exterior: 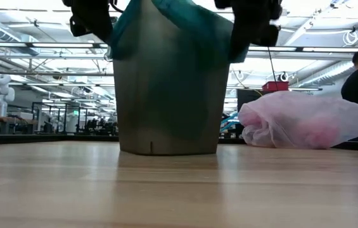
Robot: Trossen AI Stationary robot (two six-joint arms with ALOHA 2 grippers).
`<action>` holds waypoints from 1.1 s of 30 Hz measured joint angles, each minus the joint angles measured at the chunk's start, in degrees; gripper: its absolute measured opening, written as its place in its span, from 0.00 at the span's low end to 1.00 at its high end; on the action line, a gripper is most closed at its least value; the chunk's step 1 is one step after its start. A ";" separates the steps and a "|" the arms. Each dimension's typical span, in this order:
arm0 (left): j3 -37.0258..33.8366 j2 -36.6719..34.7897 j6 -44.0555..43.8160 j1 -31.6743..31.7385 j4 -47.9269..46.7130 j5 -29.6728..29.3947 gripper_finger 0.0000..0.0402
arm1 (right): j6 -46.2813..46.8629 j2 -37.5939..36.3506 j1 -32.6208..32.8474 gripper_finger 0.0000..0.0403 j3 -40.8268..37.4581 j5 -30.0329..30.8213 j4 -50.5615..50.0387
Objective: Place trash/remove bag and relplace
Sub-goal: Insert the blue trash bag into the black trash bin
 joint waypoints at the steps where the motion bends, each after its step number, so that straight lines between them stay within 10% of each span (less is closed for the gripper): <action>1: 0.00 0.19 -0.01 -0.04 0.00 -0.21 0.00 | -0.03 -0.32 0.33 0.00 0.50 -0.46 -0.09; 19: -2.34 0.95 0.32 -0.72 3.06 -2.70 0.00 | -4.00 -3.31 1.15 0.28 10.63 -6.22 -1.23; 33: -5.97 0.75 -0.11 -1.18 7.62 -0.22 0.00 | -8.25 -2.04 0.82 0.20 15.35 -5.92 -8.50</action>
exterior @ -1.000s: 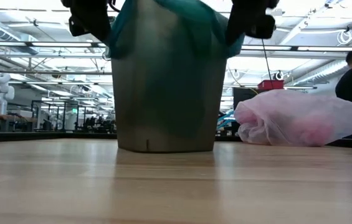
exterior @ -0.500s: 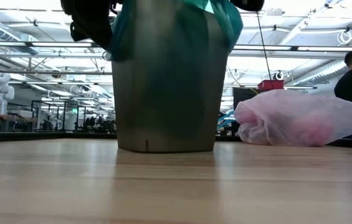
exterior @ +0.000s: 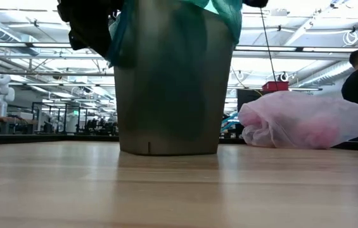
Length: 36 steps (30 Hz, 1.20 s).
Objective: Place trash/remove bag and relplace
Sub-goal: Insert the blue trash bag into the black trash bin
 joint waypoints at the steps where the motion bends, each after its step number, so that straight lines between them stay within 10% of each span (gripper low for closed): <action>1: 0.00 -0.04 -0.02 0.00 -0.02 0.00 0.00 | -0.06 0.53 -0.02 0.19 -0.06 0.26 -1.60; 31: 0.09 -17.64 0.18 -0.33 0.51 -3.30 0.00 | 4.67 0.83 0.74 0.01 -7.87 3.33 -1.19; 36: 0.09 -19.28 4.61 -0.39 5.51 5.11 0.00 | 3.88 -0.04 0.76 0.01 -7.84 3.22 2.11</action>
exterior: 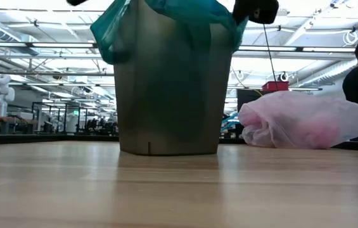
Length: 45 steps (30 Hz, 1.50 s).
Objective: Place trash/remove bag and relplace
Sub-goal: Insert the blue trash bag into the black trash bin
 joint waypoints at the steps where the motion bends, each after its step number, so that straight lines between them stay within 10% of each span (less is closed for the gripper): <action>1: 0.00 -0.06 0.58 -0.05 1.63 1.45 0.00 | -0.33 -0.26 0.00 0.01 0.00 -0.04 0.60; 19: 0.04 13.35 3.44 -0.03 8.78 4.59 0.00 | 1.49 -1.38 -0.17 0.30 2.88 -3.41 2.04; 37: 0.04 18.87 2.93 -0.03 8.98 3.73 0.00 | 4.32 -1.42 -8.89 0.31 16.76 6.09 -21.89; 45: 0.04 17.86 2.93 -0.03 8.09 3.06 0.00 | -4.91 -2.59 -14.56 0.26 13.46 -6.24 -20.86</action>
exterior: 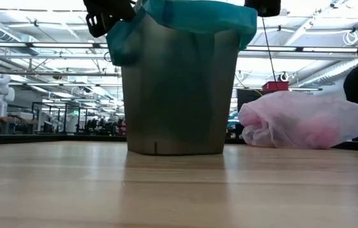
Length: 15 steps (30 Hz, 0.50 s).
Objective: Place trash/remove bag and relplace
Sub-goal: Insert the blue trash bag into the black trash bin
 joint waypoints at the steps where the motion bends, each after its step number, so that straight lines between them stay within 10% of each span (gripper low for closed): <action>1: 0.00 0.00 0.00 0.00 -0.27 0.00 0.00 | -0.73 -0.53 -0.36 0.24 -0.58 0.00 0.22; 15: -0.04 -3.36 -0.48 0.00 -3.51 -1.37 0.00 | -1.92 -1.74 -2.21 0.01 -13.78 -1.64 16.76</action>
